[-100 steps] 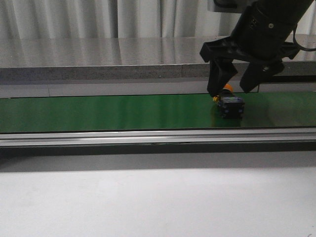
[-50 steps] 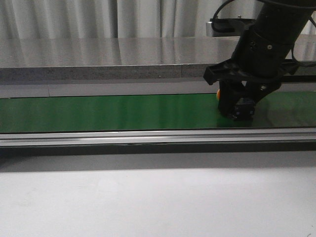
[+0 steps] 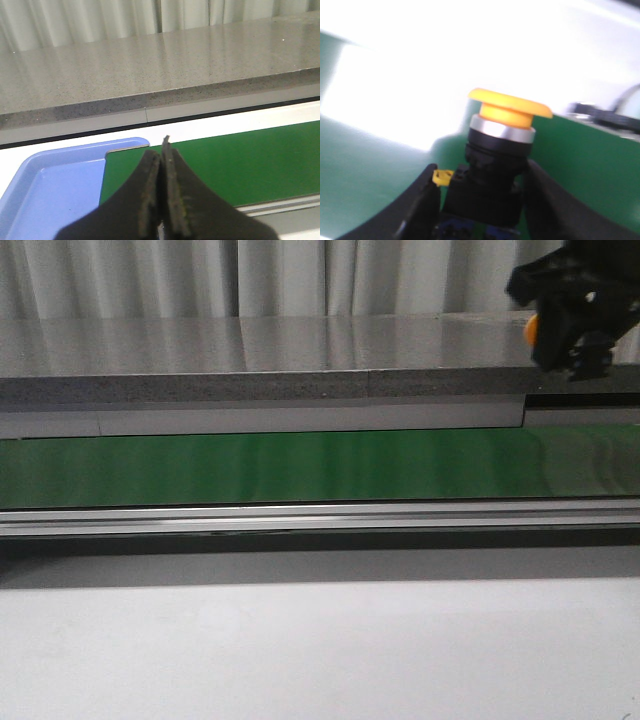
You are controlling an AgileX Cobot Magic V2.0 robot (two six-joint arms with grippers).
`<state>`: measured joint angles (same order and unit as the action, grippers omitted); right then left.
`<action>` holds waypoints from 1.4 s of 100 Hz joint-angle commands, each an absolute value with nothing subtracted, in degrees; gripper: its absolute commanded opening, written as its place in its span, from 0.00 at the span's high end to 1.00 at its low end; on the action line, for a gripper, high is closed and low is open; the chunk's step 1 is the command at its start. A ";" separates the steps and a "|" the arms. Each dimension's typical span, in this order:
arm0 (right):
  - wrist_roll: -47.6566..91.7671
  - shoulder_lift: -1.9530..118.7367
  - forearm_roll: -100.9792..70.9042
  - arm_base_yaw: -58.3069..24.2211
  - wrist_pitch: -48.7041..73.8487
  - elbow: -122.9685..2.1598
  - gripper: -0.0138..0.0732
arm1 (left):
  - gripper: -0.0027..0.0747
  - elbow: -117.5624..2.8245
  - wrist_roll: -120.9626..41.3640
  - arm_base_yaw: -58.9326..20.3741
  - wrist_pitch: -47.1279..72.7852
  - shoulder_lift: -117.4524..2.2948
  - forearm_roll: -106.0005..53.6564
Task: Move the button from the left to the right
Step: 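Lift the button off the belt with the right gripper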
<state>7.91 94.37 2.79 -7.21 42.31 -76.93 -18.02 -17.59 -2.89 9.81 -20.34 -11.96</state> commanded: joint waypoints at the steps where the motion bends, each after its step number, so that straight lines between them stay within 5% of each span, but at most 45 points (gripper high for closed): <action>1: 11.55 90.59 4.47 -1.95 40.87 -78.80 0.67 | 0.99 -19.69 -17.57 -3.22 5.28 -20.77 -12.24; 61: 30.65 93.66 -1.68 23.04 34.81 -78.80 0.67 | 0.99 -19.69 -17.57 -3.22 5.28 -20.77 -12.24; 140: 33.07 107.29 -5.05 24.43 33.38 -78.80 0.65 | 0.99 -19.69 -17.57 -3.22 5.28 -20.77 -12.24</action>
<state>32.48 109.58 -4.42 24.09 35.48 -76.95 -18.02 -17.59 -2.89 9.81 -20.34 -11.96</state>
